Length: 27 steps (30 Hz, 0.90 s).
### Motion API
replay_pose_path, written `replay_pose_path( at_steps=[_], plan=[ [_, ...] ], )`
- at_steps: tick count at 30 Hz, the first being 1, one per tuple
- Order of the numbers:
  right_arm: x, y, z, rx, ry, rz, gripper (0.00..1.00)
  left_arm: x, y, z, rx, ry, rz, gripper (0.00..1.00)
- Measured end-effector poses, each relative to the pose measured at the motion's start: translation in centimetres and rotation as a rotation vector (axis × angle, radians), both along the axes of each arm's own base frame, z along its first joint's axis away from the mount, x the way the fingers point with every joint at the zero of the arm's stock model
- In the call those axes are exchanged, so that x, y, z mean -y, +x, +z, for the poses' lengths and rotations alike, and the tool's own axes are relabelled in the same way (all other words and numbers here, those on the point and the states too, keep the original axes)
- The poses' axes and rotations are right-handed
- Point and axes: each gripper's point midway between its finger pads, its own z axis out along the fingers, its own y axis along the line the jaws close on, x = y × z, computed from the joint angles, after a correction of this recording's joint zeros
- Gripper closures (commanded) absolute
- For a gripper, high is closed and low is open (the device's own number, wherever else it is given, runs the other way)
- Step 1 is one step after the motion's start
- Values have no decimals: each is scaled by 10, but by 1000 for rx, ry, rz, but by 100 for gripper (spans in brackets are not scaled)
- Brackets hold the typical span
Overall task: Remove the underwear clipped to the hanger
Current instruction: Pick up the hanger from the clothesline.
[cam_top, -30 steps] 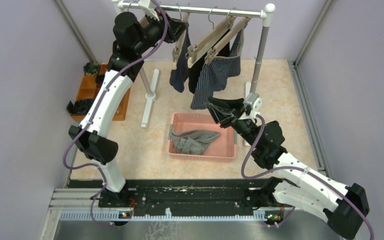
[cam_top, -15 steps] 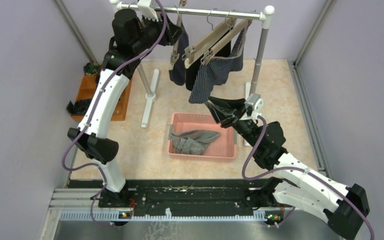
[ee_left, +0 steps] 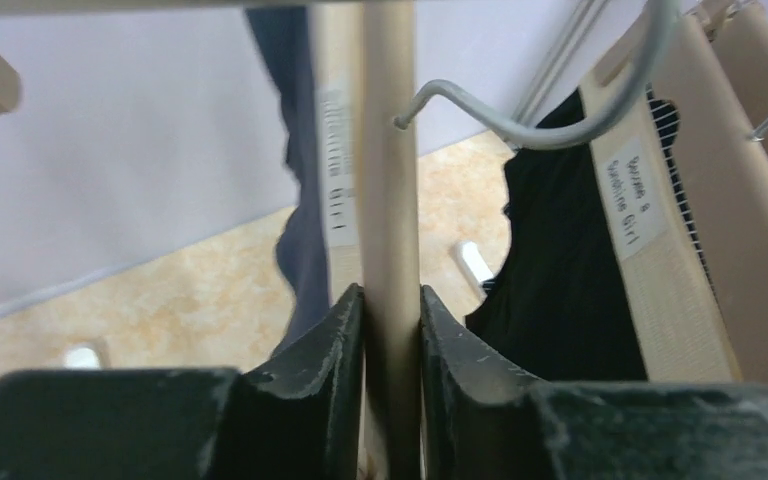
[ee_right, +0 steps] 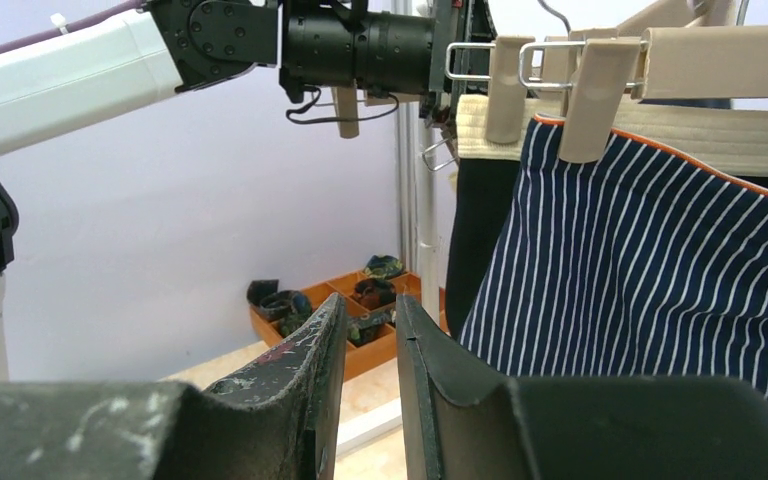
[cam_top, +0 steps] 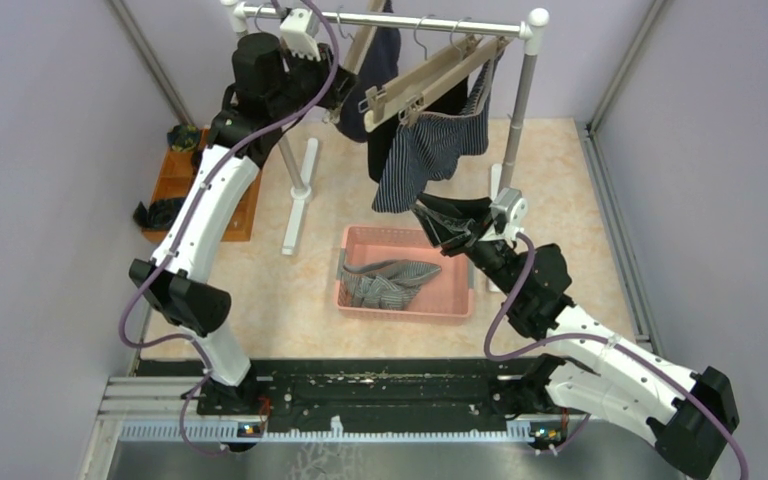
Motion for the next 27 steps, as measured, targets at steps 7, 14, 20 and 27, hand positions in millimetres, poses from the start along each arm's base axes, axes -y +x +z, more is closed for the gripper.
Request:
replay_pose_path(
  at_steps=[7,14,20,27],
  plan=[
    [-3,0,-2,0,-6,9,73,-4,-6,0,41,-10,13,100],
    [-8,3,-9,-12,-23,19,73,-8,-14,5,112,-42,16,99],
    [-9,2,-10,-17,-25,27,73,-19,-36,23,172,-59,21,99],
    [-13,6,-16,-31,-38,29,73,-23,-44,29,178,-55,26,100]
  ],
)
